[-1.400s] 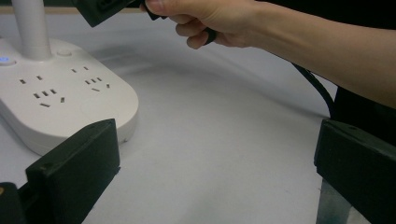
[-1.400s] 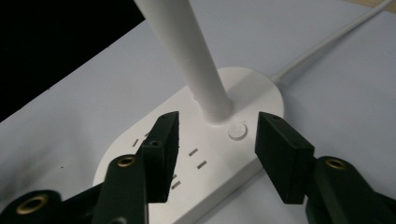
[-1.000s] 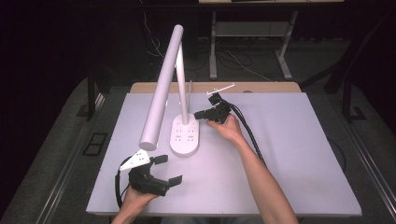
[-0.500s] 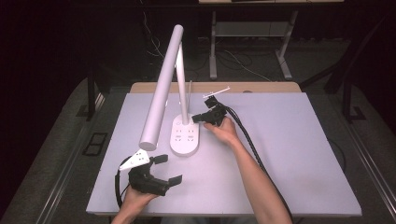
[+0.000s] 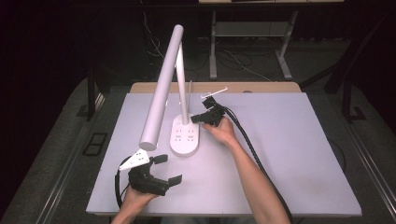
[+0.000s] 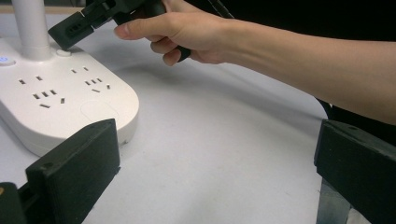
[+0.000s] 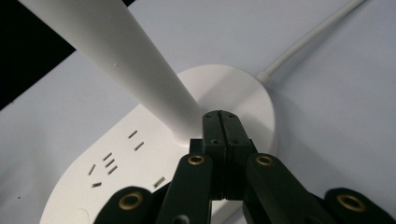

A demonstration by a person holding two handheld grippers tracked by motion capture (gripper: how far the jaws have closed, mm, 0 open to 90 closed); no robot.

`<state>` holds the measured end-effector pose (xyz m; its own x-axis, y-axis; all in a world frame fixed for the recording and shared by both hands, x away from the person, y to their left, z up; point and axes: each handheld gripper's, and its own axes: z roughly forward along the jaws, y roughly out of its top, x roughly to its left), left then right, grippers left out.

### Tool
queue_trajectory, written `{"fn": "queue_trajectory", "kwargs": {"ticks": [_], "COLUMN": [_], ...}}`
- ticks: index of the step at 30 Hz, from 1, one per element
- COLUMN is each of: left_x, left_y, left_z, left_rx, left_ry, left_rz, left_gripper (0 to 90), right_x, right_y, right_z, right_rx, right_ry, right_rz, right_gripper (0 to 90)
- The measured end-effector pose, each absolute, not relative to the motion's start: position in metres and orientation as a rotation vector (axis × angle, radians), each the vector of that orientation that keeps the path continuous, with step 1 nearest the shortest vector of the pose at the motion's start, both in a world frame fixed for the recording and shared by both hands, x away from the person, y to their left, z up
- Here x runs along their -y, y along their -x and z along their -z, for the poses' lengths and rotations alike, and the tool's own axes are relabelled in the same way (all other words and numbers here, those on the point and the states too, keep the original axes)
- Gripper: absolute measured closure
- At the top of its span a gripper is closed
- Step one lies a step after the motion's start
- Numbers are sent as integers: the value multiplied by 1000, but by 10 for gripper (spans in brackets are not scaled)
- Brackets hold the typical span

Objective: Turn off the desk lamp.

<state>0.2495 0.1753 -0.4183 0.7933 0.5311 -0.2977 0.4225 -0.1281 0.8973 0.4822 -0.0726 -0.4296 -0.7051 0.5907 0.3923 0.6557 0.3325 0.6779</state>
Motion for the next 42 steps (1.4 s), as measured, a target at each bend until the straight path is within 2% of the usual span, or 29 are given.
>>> {"fn": "queue_trajectory", "kwargs": {"ticks": [42], "left_x": [-176], "left_y": [-250], "left_z": [419], "left_rx": [-752], "left_ry": [-1751], "left_rz": [-110], "left_gripper": [0], "right_x": [63], "right_y": [-476], "right_z": [424], "right_rx": [2605], "right_ry": [1179], "right_rz": [1267], "right_gripper": [900]}}
